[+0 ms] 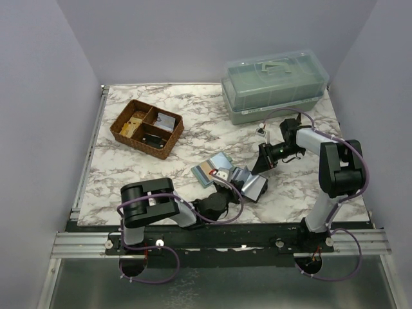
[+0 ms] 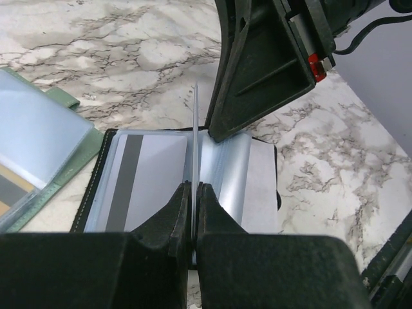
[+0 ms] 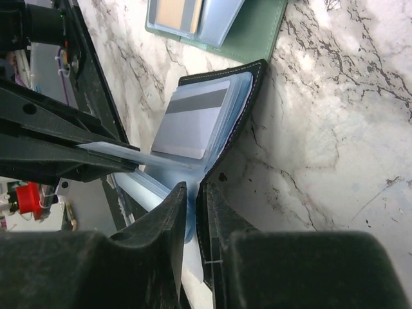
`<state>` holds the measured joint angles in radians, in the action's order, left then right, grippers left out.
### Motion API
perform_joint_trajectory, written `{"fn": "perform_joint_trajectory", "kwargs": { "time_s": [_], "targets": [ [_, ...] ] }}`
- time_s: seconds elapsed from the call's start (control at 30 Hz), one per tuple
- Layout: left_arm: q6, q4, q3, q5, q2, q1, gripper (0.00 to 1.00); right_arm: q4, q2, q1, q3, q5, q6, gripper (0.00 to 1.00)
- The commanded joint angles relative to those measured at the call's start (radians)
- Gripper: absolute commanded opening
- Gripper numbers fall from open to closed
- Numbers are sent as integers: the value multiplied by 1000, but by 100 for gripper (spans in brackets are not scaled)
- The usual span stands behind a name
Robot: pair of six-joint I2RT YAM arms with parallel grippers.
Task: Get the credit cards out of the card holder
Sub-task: Remove the credit card from the card holder.
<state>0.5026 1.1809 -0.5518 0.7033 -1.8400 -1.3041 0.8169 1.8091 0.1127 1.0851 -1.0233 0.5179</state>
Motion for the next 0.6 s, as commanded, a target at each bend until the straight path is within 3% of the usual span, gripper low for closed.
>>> {"fn": "perform_joint_trajectory", "kwargs": {
  "time_s": [0.0, 0.33, 0.57],
  "targets": [
    [92, 84, 20, -77, -31, 29, 0, 51, 25, -1, 27, -55, 50, 21],
    [144, 137, 47, -163, -64, 70, 14, -24, 7, 31, -26, 110, 42, 32],
    [217, 61, 62, -254, -37, 117, 23, -70, -19, 64, -65, 190, 50, 38]
  ]
}}
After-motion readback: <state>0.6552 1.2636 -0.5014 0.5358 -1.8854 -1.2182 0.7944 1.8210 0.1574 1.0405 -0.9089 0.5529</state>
